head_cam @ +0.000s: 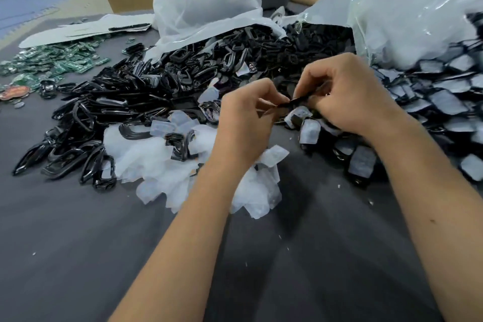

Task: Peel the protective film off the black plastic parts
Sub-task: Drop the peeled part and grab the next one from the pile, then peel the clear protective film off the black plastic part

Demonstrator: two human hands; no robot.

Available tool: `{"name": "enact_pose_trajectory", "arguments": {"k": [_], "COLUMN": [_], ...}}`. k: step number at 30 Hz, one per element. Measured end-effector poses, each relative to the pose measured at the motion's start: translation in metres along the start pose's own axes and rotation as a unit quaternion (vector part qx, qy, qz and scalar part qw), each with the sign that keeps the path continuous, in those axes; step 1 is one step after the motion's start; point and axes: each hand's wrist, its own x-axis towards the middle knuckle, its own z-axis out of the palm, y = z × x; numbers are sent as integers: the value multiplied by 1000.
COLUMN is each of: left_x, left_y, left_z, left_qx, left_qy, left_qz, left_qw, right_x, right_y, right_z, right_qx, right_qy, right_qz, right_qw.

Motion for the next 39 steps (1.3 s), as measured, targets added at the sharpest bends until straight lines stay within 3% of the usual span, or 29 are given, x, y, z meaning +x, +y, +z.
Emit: {"name": "enact_pose_trajectory", "arguments": {"k": [6, 10, 12, 15, 19, 26, 30, 34, 39], "left_x": [21, 23, 23, 24, 20, 9, 1, -5, -10], "left_y": [29, 42, 40, 37, 39, 30, 11, -16, -44], "left_z": [62, 92, 99, 102, 97, 49, -6, -63, -92], "left_qx": [144, 173, 217, 253, 222, 210, 236, 332, 402], "left_qy": [32, 33, -13, -64, -52, 17, 118, 208, 154], "left_qz": [131, 142, 144, 117, 95, 56, -8, -73, -138], "left_qw": [980, 974, 966, 958, 969, 976, 965, 917, 892], "right_x": [-11, -10, -11, -15, -14, 1, 21, 45, 65], "right_y": [15, 18, 21, 26, 28, -8, -31, -37, -34], "right_z": [-41, -59, -58, -54, -55, -32, 20, 74, 114], "right_qx": [-111, -162, -183, -191, -183, -97, -74, -86, -147], "right_qy": [27, 24, 0, -28, -28, 79, 29, -64, -97], "right_qz": [74, 107, 122, 123, 141, 100, 55, 43, 53], "right_qw": [991, 981, 975, 973, 973, 987, 995, 993, 983]}}
